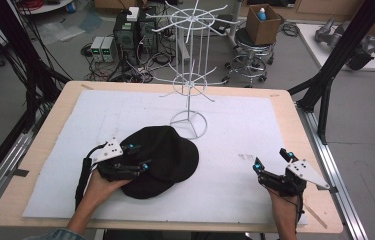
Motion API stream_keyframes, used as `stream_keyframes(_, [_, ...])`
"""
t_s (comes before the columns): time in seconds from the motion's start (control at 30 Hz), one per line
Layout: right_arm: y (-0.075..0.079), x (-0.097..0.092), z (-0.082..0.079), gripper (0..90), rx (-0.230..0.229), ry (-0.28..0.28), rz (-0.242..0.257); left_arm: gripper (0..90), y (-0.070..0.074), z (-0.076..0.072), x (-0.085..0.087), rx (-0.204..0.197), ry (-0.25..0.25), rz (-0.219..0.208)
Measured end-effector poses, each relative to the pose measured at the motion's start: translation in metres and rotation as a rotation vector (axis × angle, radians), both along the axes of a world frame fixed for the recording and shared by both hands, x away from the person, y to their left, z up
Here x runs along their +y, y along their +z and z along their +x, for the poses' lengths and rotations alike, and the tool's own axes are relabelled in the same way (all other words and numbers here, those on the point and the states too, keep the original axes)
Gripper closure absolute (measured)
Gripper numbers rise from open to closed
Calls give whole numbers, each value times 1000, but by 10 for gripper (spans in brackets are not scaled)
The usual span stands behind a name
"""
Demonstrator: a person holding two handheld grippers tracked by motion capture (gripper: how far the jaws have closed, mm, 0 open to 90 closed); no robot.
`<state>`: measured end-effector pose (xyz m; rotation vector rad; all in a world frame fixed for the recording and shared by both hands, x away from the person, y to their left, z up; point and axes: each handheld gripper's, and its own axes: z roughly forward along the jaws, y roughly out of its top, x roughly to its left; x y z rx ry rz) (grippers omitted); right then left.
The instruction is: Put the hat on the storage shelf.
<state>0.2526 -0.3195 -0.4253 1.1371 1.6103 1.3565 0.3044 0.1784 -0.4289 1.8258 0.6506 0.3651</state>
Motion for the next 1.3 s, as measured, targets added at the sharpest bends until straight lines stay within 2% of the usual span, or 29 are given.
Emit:
stream_keyframes(0.33, [0, -1, 0, 70, -5, -5, 0, 575, -2, 1, -1, 34, -17, 37])
stream_keyframes(0.5, [0, -1, 0, 70, -4, -7, 0, 635, -3, 1, -1, 53, -29, 48])
stream_keyframes(0.53, [0, -1, 0, 70, -3, -7, 1, 667, -2, 1, -1, 53, -28, 51])
stream_keyframes(0.73, [0, -1, 0, 70, -7, -8, -4, 697, -1, -2, -2, 32, -26, 65])
stream_keyframes(0.83, [0, -1, 0, 70, -3, -10, -1, 701, 2, -4, -1, 7, -17, 57])
stream_keyframes(0.93, [0, -1, 0, 70, -4, -10, 2, 707, 11, -7, 0, -45, -9, 47])
stream_keyframes(1.03, [0, -1, 0, 70, -1, -8, -2, 708, 20, -12, 0, -97, -3, 16])
stream_keyframes(1.17, [0, -1, 0, 70, -1, -6, -3, 709, 26, -16, 1, -158, 8, 6])
stream_keyframes(1.3, [0, -1, 0, 70, 3, -8, 0, 710, 31, -18, 4, -192, 6, -21])
